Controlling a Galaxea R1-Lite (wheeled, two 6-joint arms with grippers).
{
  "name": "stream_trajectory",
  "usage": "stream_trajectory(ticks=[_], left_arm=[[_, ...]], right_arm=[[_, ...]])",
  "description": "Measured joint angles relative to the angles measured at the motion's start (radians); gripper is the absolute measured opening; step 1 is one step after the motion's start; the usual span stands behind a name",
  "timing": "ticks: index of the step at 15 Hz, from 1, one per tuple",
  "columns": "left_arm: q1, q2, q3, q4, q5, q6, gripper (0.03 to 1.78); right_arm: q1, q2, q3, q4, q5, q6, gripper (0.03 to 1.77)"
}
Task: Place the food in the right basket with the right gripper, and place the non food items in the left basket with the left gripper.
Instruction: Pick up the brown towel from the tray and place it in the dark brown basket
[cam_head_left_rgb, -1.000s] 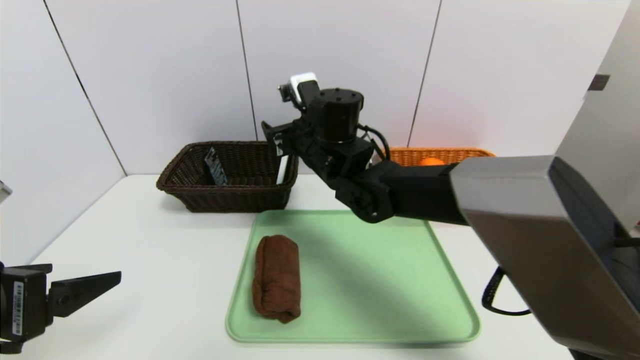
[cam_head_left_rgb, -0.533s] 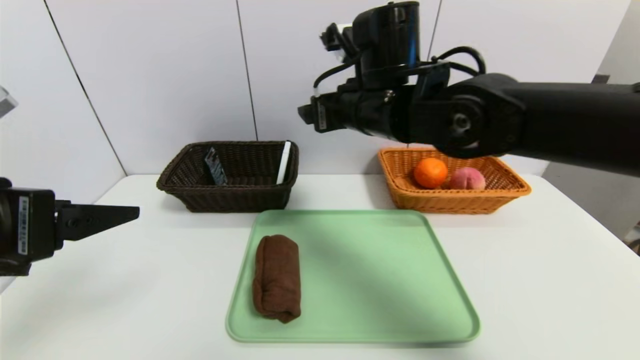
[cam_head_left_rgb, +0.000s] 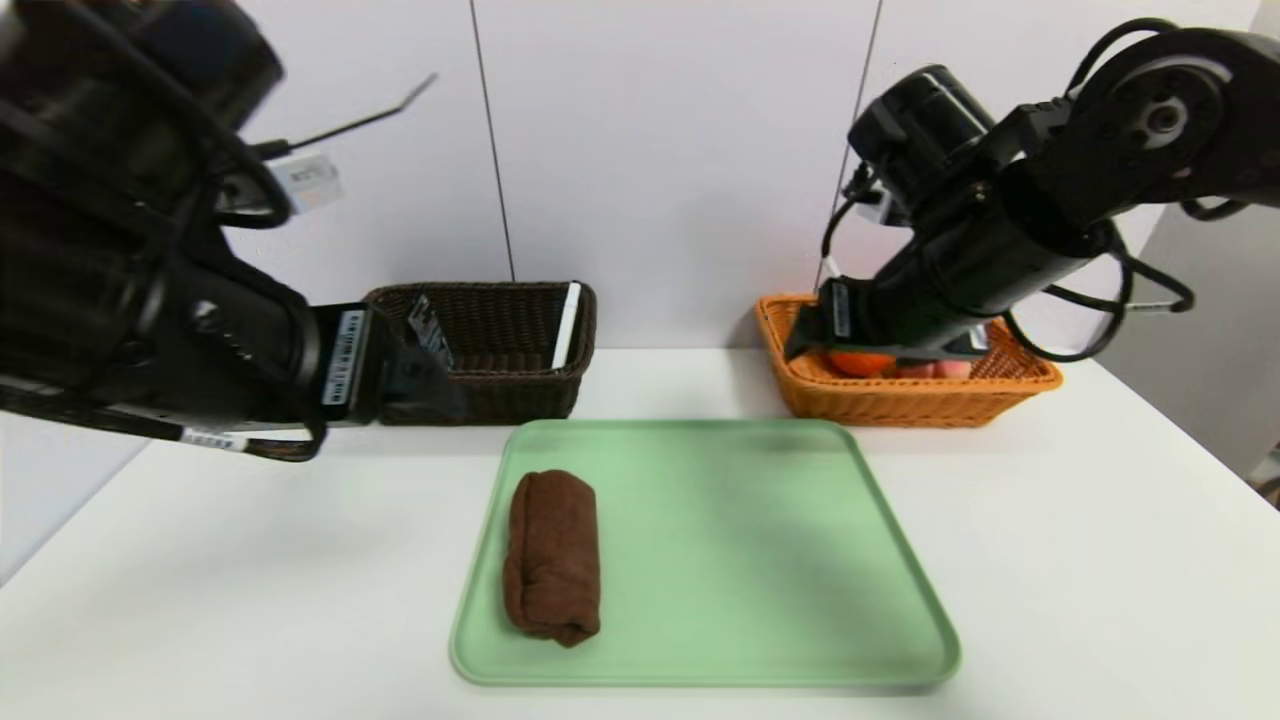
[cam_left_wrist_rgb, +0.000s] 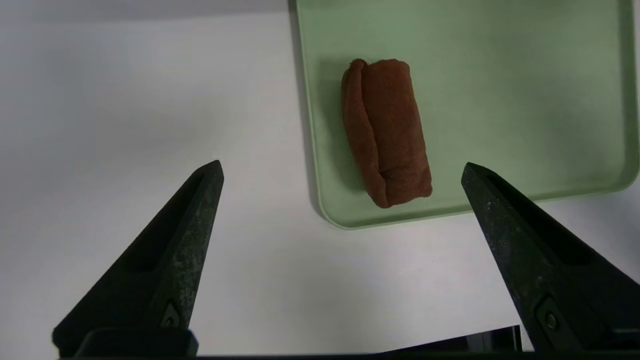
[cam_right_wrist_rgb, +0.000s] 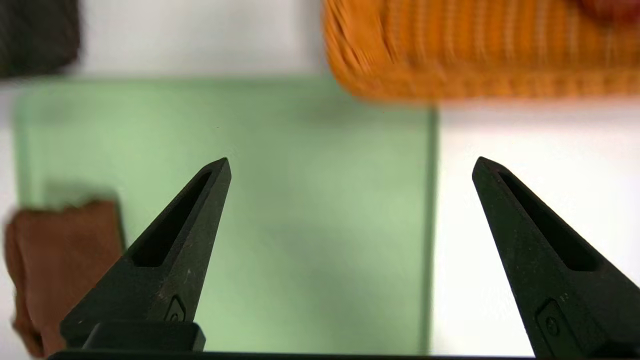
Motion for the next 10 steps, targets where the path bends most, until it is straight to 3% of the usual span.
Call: stream_trajectory(ticks=[2, 5, 7, 10], left_arm=[[-0.027, 0.104, -0.059, 0.036, 0.000, -0.025, 1.69], [-0.043, 0.247, -0.115, 0.057, -0.030, -0.094, 1.69], [-0.047, 0.328, -0.143, 0.059, -0.092, -0.162, 1.69], [-0.042, 0.427, -0.158, 0.055, -0.121, -0.183, 1.69]], right_arm=[[-0.031, -0.031, 0.002, 0.176, 0.036, 0.046, 1.68], [-0.061, -0.056, 0.006, 0.338, 0.053, 0.127, 1.69], [-0.080, -0.068, 0.007, 0.363, 0.100, 0.133, 1.69], [-0.090, -0.083, 0.007, 0.365, 0.110, 0.131, 1.69]])
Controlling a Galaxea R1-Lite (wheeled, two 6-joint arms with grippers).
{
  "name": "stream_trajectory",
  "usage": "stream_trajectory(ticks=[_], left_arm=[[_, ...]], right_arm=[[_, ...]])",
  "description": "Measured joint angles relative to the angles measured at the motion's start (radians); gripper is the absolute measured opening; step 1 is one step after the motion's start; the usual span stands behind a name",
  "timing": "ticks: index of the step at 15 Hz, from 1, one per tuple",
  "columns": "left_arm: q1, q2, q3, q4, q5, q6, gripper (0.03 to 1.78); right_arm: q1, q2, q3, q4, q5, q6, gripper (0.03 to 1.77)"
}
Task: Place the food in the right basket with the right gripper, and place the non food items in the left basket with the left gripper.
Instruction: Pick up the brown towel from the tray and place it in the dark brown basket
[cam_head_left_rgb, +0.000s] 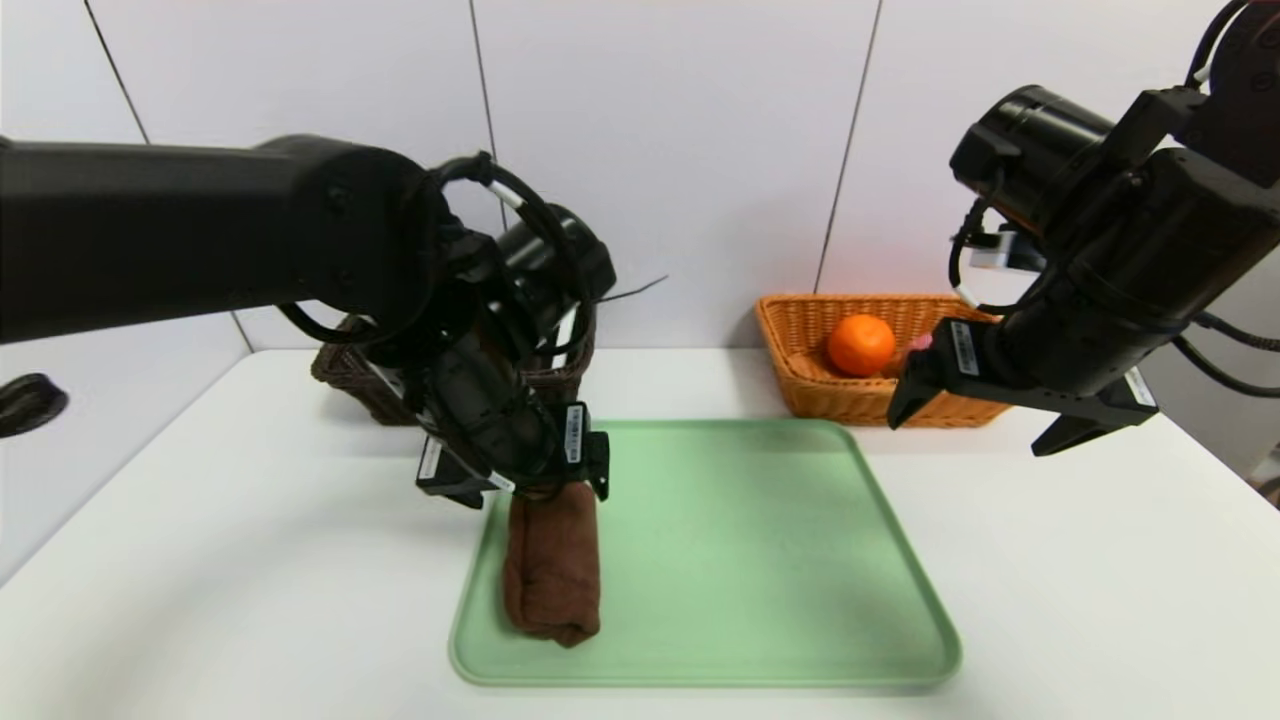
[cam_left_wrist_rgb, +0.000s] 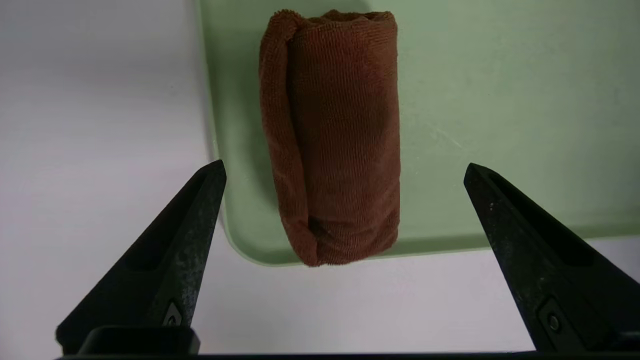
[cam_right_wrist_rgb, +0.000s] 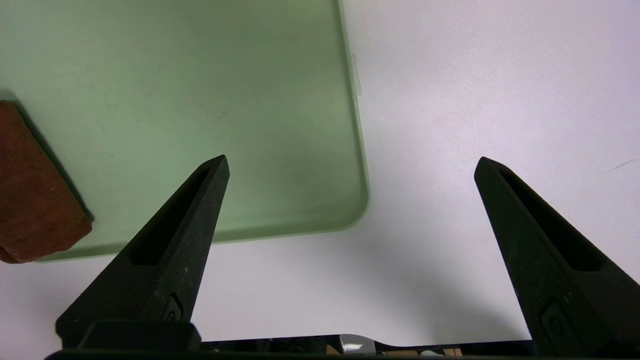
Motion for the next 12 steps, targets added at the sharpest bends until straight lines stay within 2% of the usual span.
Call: stream_trajectory(ticks=[5, 12], left_arm=[[0.014, 0.113, -0.023, 0.000, -0.003, -0.018, 1.69], [0.015, 0.159, -0.026, 0.005, -0.028, -0.044, 1.69]], right_arm=[[-0.008, -0.008, -0.001, -0.001, 0.000, -0.002, 1.69], [-0.009, -0.006, -0.001, -0.001, 0.001, -0.005, 1.69]])
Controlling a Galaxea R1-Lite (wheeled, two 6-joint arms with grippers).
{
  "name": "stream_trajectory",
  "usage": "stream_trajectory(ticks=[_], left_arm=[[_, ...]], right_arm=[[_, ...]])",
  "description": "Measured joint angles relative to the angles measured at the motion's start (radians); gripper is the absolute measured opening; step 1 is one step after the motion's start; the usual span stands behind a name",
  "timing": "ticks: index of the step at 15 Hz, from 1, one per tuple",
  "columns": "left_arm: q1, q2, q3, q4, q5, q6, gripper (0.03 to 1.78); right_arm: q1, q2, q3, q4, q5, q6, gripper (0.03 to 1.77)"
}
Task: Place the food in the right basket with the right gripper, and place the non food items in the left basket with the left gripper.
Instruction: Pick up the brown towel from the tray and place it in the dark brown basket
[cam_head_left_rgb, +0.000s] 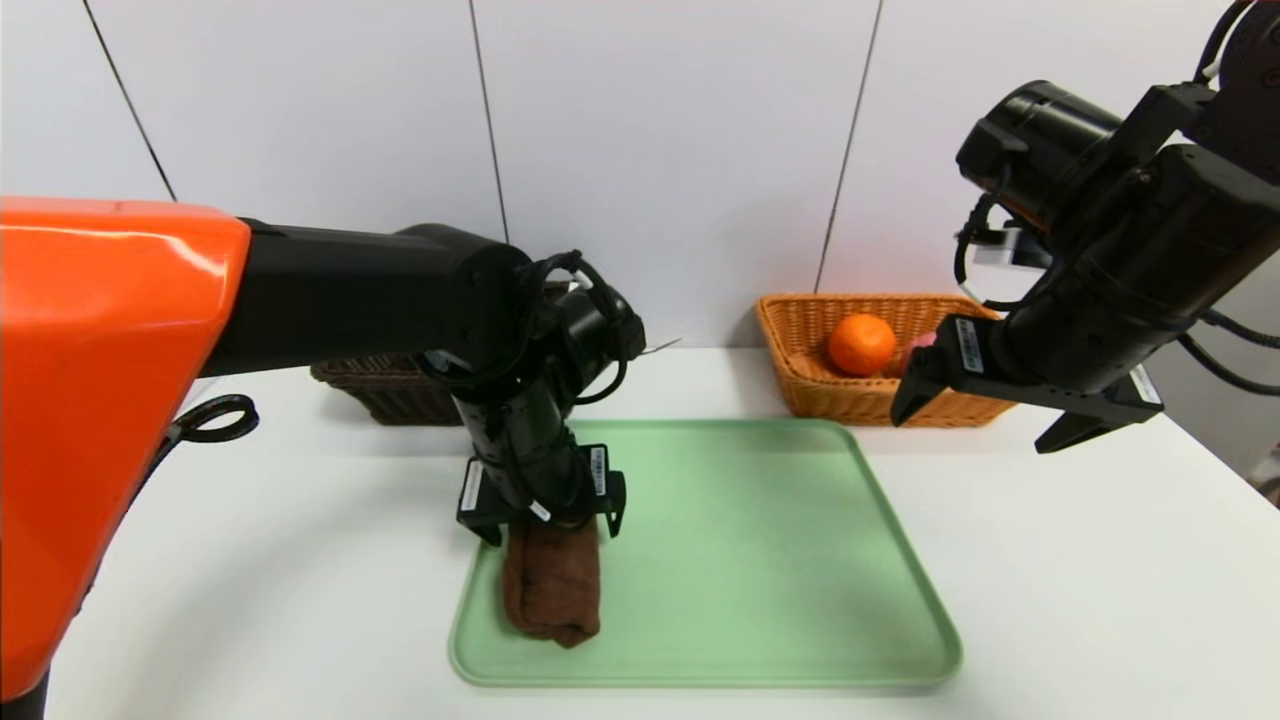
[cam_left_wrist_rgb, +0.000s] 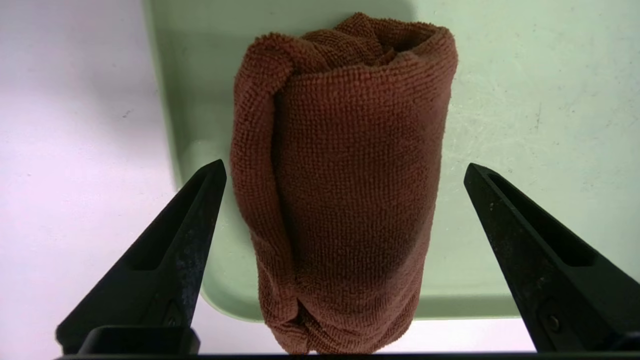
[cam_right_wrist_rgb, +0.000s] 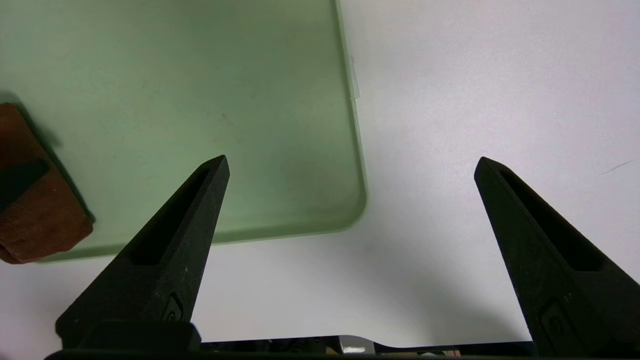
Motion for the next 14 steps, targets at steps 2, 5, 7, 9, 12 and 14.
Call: stream_trajectory(ticks=[2, 5, 7, 9, 12, 14], left_arm=[[0.000, 0.007, 0.000, 0.001, -0.001, -0.008, 1.69], [-0.004, 0.024, 0.009, 0.003, -0.001, -0.023, 1.69], [-0.007, 0.033, 0.015, 0.004, -0.001, -0.026, 1.53], [-0.009, 0.038, 0.009, 0.004, -0.001, -0.038, 1.22], [-0.009, 0.039, -0.002, 0.004, -0.004, -0.051, 0.87], [-0.010, 0.014, -0.047, 0.011, -0.003, -0.048, 0.60]], right_arm=[[0.000, 0.002, 0.000, 0.000, 0.000, 0.000, 1.69], [-0.002, 0.006, 0.000, -0.003, 0.000, -0.001, 1.69], [-0.005, 0.007, 0.000, -0.003, 0.000, -0.004, 1.69], [-0.013, 0.007, 0.000, -0.003, 0.000, -0.006, 1.69], [-0.016, 0.007, 0.000, -0.003, -0.001, -0.006, 1.69], [-0.016, 0.007, 0.000, -0.003, 0.001, -0.004, 1.69]])
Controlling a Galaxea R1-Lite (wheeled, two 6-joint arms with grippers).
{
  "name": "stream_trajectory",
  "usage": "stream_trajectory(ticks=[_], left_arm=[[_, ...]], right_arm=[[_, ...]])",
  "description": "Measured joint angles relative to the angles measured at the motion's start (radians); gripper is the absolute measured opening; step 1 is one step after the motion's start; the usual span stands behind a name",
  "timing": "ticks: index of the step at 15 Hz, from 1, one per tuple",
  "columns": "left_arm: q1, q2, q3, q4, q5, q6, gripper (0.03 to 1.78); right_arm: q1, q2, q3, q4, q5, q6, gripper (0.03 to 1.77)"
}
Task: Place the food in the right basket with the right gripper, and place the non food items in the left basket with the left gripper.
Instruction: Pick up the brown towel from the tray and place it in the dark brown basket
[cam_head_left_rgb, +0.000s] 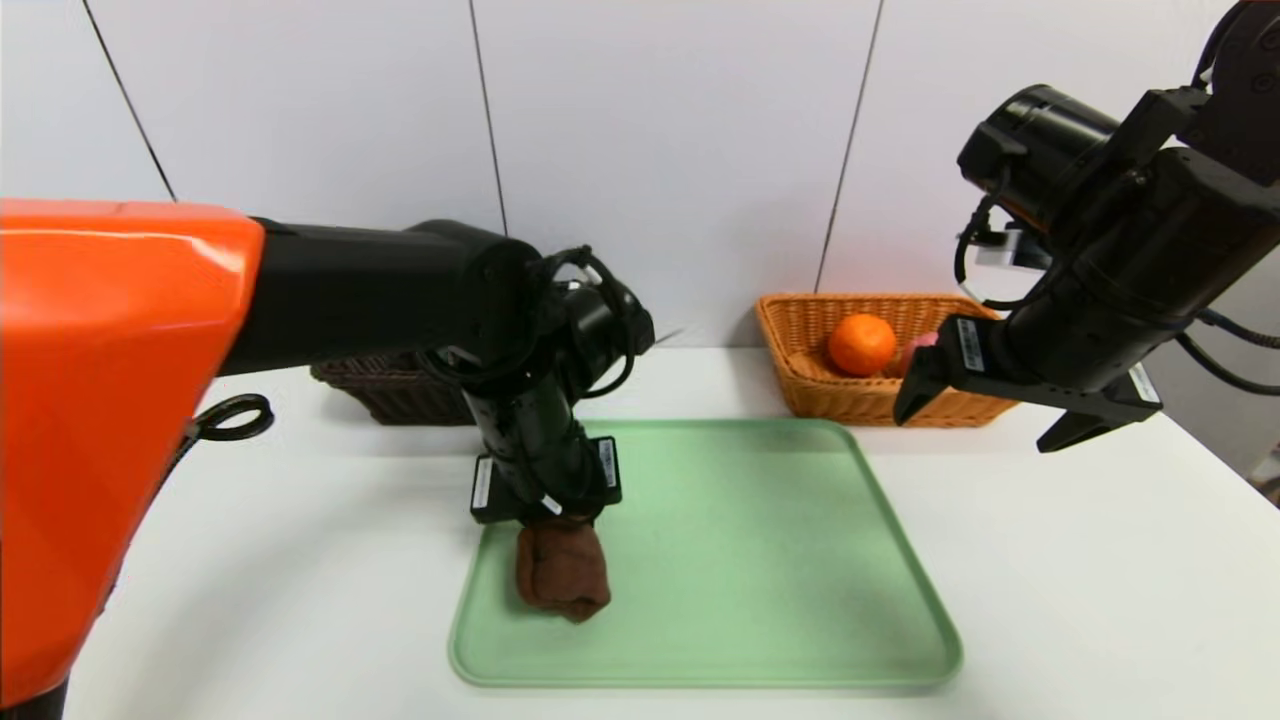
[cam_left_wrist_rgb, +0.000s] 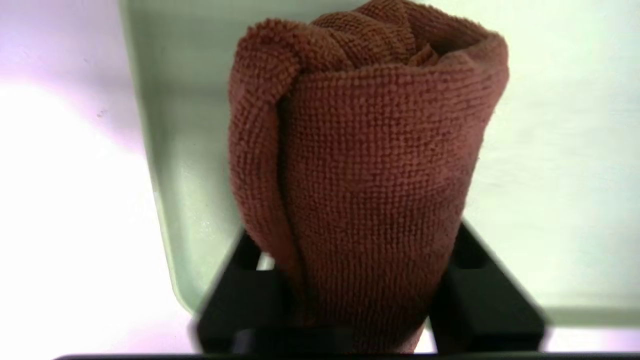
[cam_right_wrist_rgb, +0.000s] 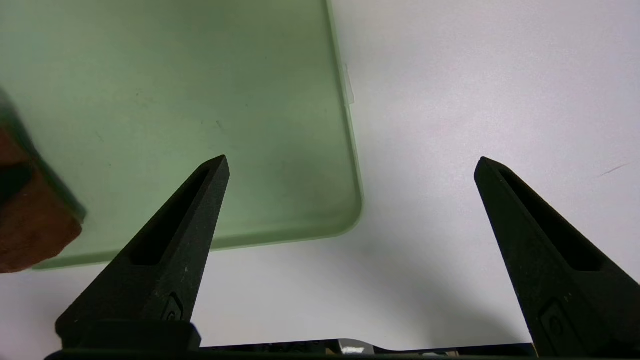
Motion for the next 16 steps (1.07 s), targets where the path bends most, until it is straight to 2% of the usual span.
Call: stream_trajectory(ticks=[1, 4, 5, 7, 8, 10, 12, 16], left_arm=[[-0.003, -0.017, -0.040, 0.011, 0.001, 0.003, 0.48], [-0.015, -0.094, -0.129, 0.028, 0.030, 0.064, 0.48], [-0.016, -0.124, -0.137, 0.016, 0.060, 0.098, 0.48], [-0.011, -0.178, -0.141, -0.036, 0.159, 0.153, 0.48], [0.002, -0.197, -0.142, -0.073, 0.214, 0.175, 0.48], [0.037, -0.219, -0.141, -0.179, 0.282, 0.200, 0.48], [0.076, -0.229, -0.135, -0.315, 0.314, 0.217, 0.48], [0.182, -0.209, -0.119, -0.527, 0.326, 0.309, 0.48]], right_arm=[[0.000, 0.000, 0.000, 0.000, 0.006, 0.001, 1.69], [0.000, 0.002, 0.000, 0.000, 0.021, 0.005, 1.70], [0.000, 0.003, 0.000, 0.000, 0.021, 0.007, 1.70], [0.000, 0.004, 0.000, 0.000, 0.021, 0.008, 1.70], [-0.001, 0.004, 0.000, -0.001, 0.021, 0.007, 1.70], [-0.001, 0.004, -0.001, -0.001, 0.021, 0.008, 1.70], [-0.001, 0.005, -0.001, -0.001, 0.021, 0.008, 1.70], [-0.002, 0.006, 0.000, -0.001, 0.021, 0.009, 1.70]])
